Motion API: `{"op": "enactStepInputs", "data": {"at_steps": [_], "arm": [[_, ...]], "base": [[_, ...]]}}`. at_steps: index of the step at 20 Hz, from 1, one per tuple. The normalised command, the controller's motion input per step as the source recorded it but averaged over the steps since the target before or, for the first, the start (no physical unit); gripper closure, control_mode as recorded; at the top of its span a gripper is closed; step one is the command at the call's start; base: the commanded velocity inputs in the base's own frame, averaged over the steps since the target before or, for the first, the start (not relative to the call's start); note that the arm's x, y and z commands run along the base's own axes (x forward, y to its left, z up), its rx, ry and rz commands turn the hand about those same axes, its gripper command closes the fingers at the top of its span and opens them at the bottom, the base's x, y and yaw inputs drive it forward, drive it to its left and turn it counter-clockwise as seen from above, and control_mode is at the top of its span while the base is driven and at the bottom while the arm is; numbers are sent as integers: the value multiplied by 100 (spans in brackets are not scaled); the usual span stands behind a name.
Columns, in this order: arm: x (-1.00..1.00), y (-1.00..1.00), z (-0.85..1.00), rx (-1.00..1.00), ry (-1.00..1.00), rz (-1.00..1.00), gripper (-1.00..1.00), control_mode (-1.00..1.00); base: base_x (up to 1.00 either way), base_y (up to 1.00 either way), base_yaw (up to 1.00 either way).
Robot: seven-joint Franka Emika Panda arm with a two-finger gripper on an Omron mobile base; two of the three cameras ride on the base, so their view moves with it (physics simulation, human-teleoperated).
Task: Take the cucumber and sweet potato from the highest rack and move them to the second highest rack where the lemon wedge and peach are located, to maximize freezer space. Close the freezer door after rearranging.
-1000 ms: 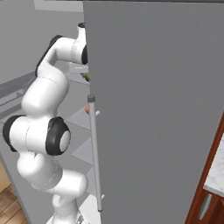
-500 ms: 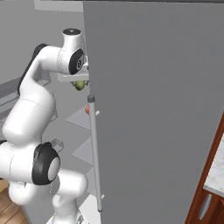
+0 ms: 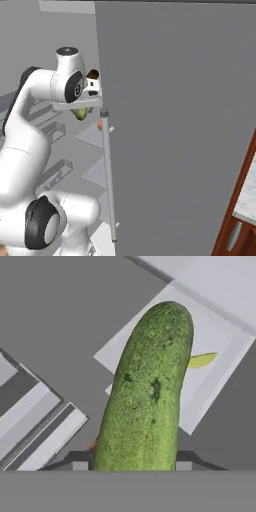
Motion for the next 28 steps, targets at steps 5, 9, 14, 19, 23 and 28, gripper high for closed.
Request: {"op": "enactStepInputs", "data": {"at_steps": [5,9,14,19,23,28], "arm": [[-26,0,-69,-2,14,0,100,-100],[13,-7,-56,4,2,0,100,-100],[35,-4,-49,2,0,0,100,-100],[44,-3,-46,0,0,0,100,-100],[52,-1,-41,0,0,0,100,-100],[54,0,-44,0,0,0,100,-100]], "base": [[0,0,0],[0,0,0],[0,0,0],[0,0,0],[0,0,0],[0,0,0]]}}
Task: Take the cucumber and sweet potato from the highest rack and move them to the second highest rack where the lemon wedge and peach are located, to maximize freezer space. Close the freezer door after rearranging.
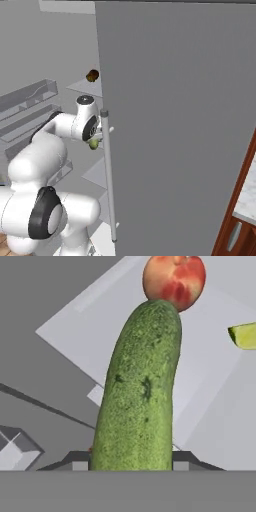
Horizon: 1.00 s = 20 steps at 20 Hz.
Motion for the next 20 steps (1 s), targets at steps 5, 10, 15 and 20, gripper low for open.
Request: {"op": "enactStepInputs", "data": {"at_steps": [5,10,15,20], "arm": [[52,-9,-32,0,0,0,100,-100],[50,-12,-16,0,-1,0,100,-100],[55,-13,-15,0,-1,0,100,-100],[57,-9,-24,0,0,0,100,-100]], "base": [[0,0,0],[0,0,0],[0,0,0],[0,0,0]]}}
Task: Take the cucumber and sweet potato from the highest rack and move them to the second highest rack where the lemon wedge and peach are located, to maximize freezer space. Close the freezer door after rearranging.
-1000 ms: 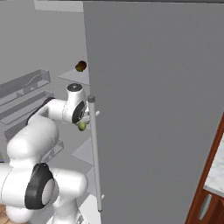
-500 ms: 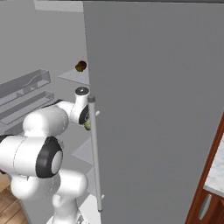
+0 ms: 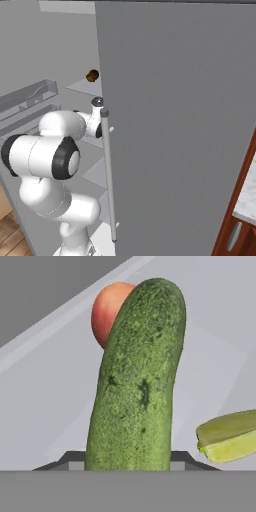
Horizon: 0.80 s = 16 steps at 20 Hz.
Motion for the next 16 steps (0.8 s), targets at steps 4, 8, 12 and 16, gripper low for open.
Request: {"op": "enactStepInputs", "data": {"at_steps": [4,8,12,16], "arm": [[58,-12,-46,0,0,0,100,-100],[54,-12,-65,0,0,0,100,-100],[32,-9,-68,0,0,2,100,-100],[30,-3,-74,0,0,2,-100,-100]], "base": [[0,0,0],[0,0,0],[0,0,0],[0,0,0]]}}
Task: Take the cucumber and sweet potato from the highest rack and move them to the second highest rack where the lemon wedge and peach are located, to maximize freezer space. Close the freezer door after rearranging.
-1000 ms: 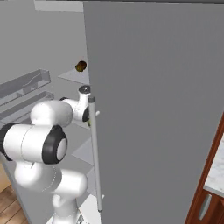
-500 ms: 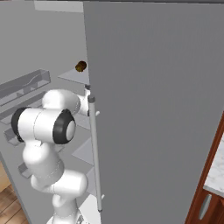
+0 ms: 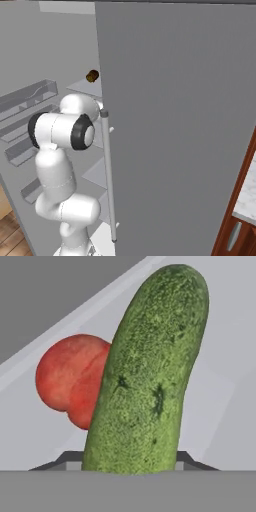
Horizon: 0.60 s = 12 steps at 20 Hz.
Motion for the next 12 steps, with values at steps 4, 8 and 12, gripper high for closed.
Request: {"op": "enactStepInputs", "data": {"at_steps": [4,8,12], "arm": [[13,0,-82,0,0,0,-100,-100],[-2,1,-65,0,0,0,-100,-100],[-26,24,-35,0,0,0,-100,-100]], "base": [[0,0,0],[0,0,0],[0,0,0]]}}
